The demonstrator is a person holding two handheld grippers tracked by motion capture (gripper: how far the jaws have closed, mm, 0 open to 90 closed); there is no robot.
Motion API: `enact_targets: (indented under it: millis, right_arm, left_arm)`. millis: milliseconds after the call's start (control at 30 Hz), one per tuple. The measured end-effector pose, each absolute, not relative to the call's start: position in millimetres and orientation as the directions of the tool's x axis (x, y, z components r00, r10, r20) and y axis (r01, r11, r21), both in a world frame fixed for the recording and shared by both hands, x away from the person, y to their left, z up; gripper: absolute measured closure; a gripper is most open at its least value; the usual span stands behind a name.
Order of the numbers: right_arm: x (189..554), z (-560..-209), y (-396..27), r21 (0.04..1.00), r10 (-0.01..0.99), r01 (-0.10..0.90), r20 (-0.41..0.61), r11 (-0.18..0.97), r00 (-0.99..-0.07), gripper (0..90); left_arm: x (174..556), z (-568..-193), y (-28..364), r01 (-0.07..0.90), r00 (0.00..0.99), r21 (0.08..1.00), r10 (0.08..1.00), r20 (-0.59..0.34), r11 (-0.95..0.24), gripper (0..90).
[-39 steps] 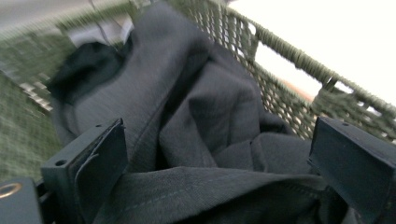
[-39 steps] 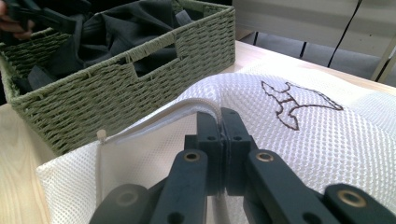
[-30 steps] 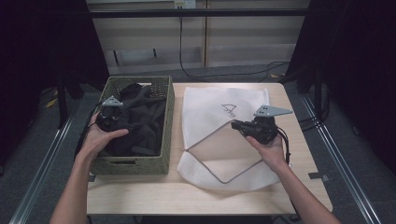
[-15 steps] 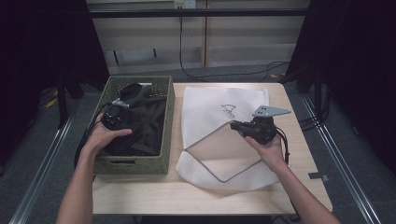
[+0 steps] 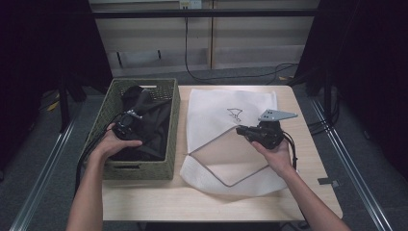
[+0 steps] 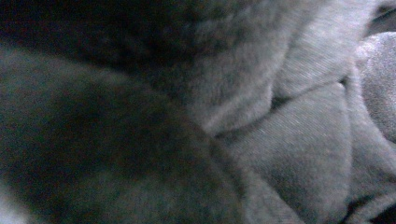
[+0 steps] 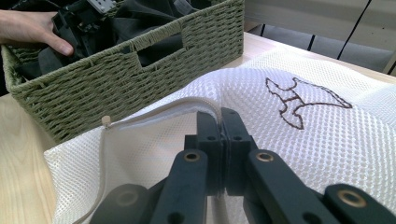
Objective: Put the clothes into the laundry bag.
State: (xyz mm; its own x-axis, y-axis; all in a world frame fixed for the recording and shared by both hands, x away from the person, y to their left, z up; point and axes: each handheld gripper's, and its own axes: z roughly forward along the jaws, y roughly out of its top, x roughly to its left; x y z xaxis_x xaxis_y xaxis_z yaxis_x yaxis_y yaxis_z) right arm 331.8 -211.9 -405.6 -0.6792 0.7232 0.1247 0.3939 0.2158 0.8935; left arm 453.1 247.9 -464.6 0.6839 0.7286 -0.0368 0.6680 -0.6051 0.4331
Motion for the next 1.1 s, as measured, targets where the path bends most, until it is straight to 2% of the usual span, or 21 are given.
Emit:
enact_targets:
  millis: [233, 400, 433, 500, 567, 600, 667, 700, 733, 767, 800, 833, 1100]
  right_arm:
    - [332, -407, -211, 0.892, 0.720, 0.395, 0.124, 0.220, -0.682, 88.6]
    - [333, -407, -211, 0.890, 0.720, 0.398, 0.126, 0.221, -0.683, 88.6]
    - [332, -407, -211, 0.890, 0.723, 0.398, 0.124, 0.222, -0.679, 88.6]
    - [332, -407, -211, 0.889, 0.722, 0.399, 0.124, 0.223, -0.680, 88.6]
    - [332, -407, -212, 0.889, 0.722, 0.401, 0.128, 0.220, -0.680, 88.6]
    - [332, -407, -212, 0.889, 0.722, 0.401, 0.128, 0.220, -0.680, 88.6]
    - [333, -408, -212, 0.888, 0.721, 0.402, 0.128, 0.222, -0.681, 88.6]
    - [333, -409, -211, 0.888, 0.720, 0.401, 0.125, 0.226, -0.682, 88.6]
    - [333, -409, -211, 0.888, 0.720, 0.401, 0.125, 0.226, -0.682, 88.6]
    - [333, -408, -210, 0.888, 0.721, 0.399, 0.121, 0.229, -0.682, 88.6]
    - [333, -408, -210, 0.888, 0.721, 0.399, 0.121, 0.229, -0.682, 88.6]
    - [333, -408, -210, 0.888, 0.719, 0.399, 0.123, 0.227, -0.684, 88.7]
    - [333, -409, -211, 0.889, 0.724, 0.399, 0.122, 0.226, -0.679, 88.6]
  left_arm:
    - [456, -470, 244, 0.671, 0.688, 0.422, 0.724, -0.049, -0.609, 0.0]
    - [459, -470, 236, 0.687, 0.682, 0.332, 0.731, 0.012, -0.647, 2.5]
    - [459, -469, 236, 0.701, 0.674, 0.317, 0.739, 0.000, -0.639, 7.7]
    - [460, -467, 237, 0.702, 0.675, 0.308, 0.738, 0.001, -0.642, 10.5]
    - [460, -466, 236, 0.713, 0.659, 0.307, 0.752, 0.011, -0.630, 19.9]
    - [460, -464, 236, 0.716, 0.657, 0.296, 0.754, 0.023, -0.633, 19.9]
    - [460, -461, 235, 0.722, 0.652, 0.292, 0.758, 0.016, -0.627, 28.2]
    - [458, -460, 235, 0.722, 0.644, 0.308, 0.765, 0.026, -0.619, 35.7]
    - [458, -460, 235, 0.722, 0.644, 0.308, 0.765, 0.026, -0.619, 38.6]
    - [458, -458, 236, 0.718, 0.649, 0.305, 0.760, 0.032, -0.626, 45.3]
    - [457, -455, 236, 0.714, 0.652, 0.307, 0.758, 0.036, -0.629, 45.3]
    - [457, -455, 236, 0.716, 0.653, 0.308, 0.757, 0.024, -0.627, 55.1]
    - [456, -447, 238, 0.723, 0.633, 0.339, 0.774, 0.022, -0.602, 63.3]
